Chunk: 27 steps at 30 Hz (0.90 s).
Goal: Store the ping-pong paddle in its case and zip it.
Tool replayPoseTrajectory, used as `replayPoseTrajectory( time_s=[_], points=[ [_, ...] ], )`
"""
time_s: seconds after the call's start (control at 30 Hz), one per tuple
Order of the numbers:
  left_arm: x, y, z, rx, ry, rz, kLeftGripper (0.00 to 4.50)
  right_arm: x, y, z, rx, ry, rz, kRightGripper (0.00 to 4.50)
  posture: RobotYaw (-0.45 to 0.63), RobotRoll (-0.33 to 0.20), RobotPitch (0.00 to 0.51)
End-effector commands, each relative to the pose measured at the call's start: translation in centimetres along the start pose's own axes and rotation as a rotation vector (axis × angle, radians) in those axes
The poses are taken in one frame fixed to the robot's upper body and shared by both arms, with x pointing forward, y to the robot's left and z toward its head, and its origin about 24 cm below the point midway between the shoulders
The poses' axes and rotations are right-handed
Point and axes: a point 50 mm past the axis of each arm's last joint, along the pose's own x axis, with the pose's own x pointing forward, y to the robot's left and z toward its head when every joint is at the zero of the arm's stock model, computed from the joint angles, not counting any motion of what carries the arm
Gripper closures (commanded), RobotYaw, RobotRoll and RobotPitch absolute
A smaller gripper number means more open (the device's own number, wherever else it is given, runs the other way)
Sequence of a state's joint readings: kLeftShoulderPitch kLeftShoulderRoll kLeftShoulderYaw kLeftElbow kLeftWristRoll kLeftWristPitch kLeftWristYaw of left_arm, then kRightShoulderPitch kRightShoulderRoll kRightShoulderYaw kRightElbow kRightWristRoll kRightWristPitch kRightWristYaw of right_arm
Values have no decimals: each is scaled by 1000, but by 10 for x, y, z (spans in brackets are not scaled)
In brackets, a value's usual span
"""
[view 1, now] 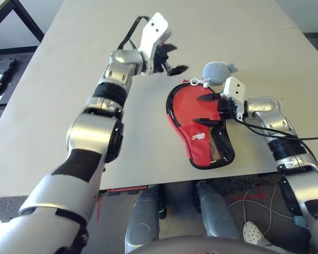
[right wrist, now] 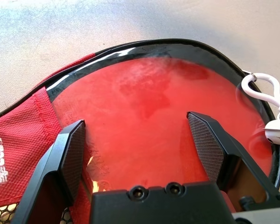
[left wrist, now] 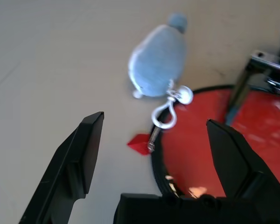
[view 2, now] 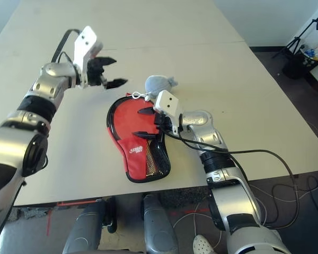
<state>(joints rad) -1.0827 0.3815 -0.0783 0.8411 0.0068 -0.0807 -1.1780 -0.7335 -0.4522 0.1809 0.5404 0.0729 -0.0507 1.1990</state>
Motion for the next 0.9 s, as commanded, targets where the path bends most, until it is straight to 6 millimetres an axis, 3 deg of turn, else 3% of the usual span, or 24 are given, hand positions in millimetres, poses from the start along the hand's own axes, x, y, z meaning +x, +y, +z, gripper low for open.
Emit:
replayPoseTrajectory(
  time_s=[0.03, 0.27, 0.43, 0.63, 0.9],
  points=[
    [-8, -15, -1, 20, 8, -92, 35, 4, 15, -26, 66, 102, 66, 0, -92, 0, 216],
    [-8, -53, -12, -56, 19, -171, 35, 6, 14, -25, 65, 100, 69, 0, -83, 0, 218],
    [4, -71, -18, -115, 19, -175, 35, 7, 14, -25, 64, 100, 71, 0, -82, 0, 218],
    [20, -76, -24, -169, 47, -140, 35, 7, 13, -25, 62, 100, 71, 0, -88, 0, 217],
    [27, -82, -50, -233, 160, -107, 35, 1, 11, -23, 56, 98, 55, 0, -104, 0, 215]
  ],
)
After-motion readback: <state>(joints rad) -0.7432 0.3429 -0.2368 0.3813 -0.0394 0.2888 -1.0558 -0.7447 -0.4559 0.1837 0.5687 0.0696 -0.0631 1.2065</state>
